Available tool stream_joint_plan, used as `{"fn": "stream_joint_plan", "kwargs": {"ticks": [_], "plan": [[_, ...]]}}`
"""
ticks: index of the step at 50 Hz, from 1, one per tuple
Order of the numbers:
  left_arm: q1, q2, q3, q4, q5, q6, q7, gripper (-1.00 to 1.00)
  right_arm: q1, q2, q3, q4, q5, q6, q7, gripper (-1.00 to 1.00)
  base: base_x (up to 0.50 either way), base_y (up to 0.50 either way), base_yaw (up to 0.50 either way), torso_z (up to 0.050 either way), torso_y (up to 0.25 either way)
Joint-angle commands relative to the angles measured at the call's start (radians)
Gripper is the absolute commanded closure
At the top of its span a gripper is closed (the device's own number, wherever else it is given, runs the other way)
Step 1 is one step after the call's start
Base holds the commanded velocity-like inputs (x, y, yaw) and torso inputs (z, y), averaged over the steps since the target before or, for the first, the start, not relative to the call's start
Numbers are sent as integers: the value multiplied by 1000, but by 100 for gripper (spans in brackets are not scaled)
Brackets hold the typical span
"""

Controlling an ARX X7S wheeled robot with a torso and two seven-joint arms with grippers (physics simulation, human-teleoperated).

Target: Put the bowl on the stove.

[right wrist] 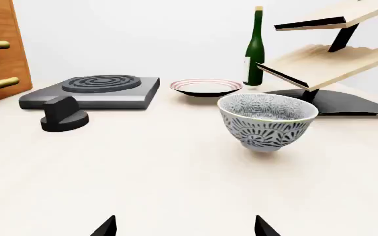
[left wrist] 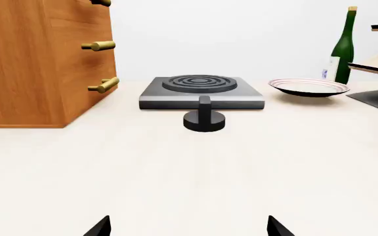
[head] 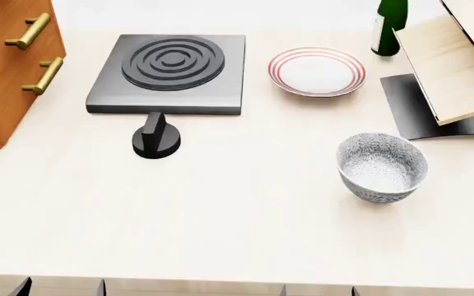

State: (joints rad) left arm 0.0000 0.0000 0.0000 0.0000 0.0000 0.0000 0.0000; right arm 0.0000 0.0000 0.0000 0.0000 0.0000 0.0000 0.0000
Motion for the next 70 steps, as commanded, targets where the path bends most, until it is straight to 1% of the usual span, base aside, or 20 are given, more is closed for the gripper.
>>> {"fn": "stream_joint_plan", "kwargs": {"ticks": [1, 15, 16, 17, 20, 23, 35, 40, 43, 44, 45, 49, 51, 54, 55, 57, 58, 60, 65, 70], "plan": [[2, -17, 24, 5, -10, 6, -16, -100, 0, 17, -25, -1, 12, 4, 15, -100, 0, 0, 0, 0, 0], [7, -54, 67, 15, -46, 22, -45, -100, 8, 52, -59, 7, 65, 21, 55, -100, 0, 0, 0, 0, 0], [-154, -15, 61, -212, -134, 69, -117, -100, 215, 156, -279, 137, 232, 200, 239, -100, 0, 0, 0, 0, 0], [7, -16, 31, 8, 22, 21, 2, -100, 5, 9, -9, 4, 22, 25, 7, -100, 0, 0, 0, 0, 0], [28, -20, 43, 62, -18, -51, -8, -100, 4, 23, -24, 1, 47, 25, 19, -100, 0, 0, 0, 0, 0], [37, -45, 90, 36, 39, 5, -23, -100, 1, 31, -29, -2, 66, 23, 31, -100, 0, 0, 0, 0, 0], [22, -58, 91, 34, -18, -17, -46, -100, -10, 56, -60, -37, 88, 34, 62, -100, 0, 0, 0, 0, 0], [19, -81, 51, 135, -45, -52, -73, -100, 2, 88, -22, -174, 180, 150, 57, -100, 0, 0, 0, 0, 0], [8, -116, 10, 303, -93, -99, -65, -100, 31, 156, 48, -373, 312, 345, 45, -100, 0, 0, 0, 0, 0], [-8, -124, -36, 453, -173, -207, -76, -100, 48, 220, 106, -498, 406, 473, 41, -100, 0, 0, 0, 0, 0], [-8, -126, -36, 461, -175, -213, -78, -100, 48, 222, 107, -503, 409, 479, 43, -100, 0, 0, 0, 0, 0], [-105, -166, -134, 732, -327, -357, -111, -100, 60, 381, 384, -742, 737, 754, 79, -100, 0, 0, 0, 0, 0], [-139, -176, -181, 793, -408, -400, -121, -100, 55, 439, 450, -784, 795, 775, 56, -100, 0, 0, 0, 0, 0], [-191, -229, -305, 909, -618, -467, -152, -100, 14, 551, 635, -839, 948, 797, -9, -100, 0, 0, 0, 0, 0], [-207, -258, -380, 944, -768, -470, -155, -100, -16, 584, 741, -837, 1042, 814, -18, -100, 0, 0, 0, 0, 0], [-200, -317, -497, 932, -1068, -441, -236, -100, -56, 606, 839, -837, 1096, 813, -44, -100, 0, 0, 0, 0, 0], [-182, -342, -537, 946, -1218, -421, -204, -100, -96, 625, 915, -829, 1111, 815, -68, -100, 0, 0, 0, 0, 0], [-156, -336, -554, 969, -1163, -392, -113, -100, -134, 636, 1003, -813, 1164, 826, -79, -100, 0, 0, 0, 0, 0], [-156, -409, -654, 994, -1284, -338, -128, -100, -262, 653, 1261, -788, 1254, 837, -172, -100, 0, 0, 0, 0, 0], [-153, -443, -704, 999, -1383, -293, -132, -100, -356, 622, 1430, -751, 1267, 839, -272, -100, 0, 0, 0, 0, 0]]}}
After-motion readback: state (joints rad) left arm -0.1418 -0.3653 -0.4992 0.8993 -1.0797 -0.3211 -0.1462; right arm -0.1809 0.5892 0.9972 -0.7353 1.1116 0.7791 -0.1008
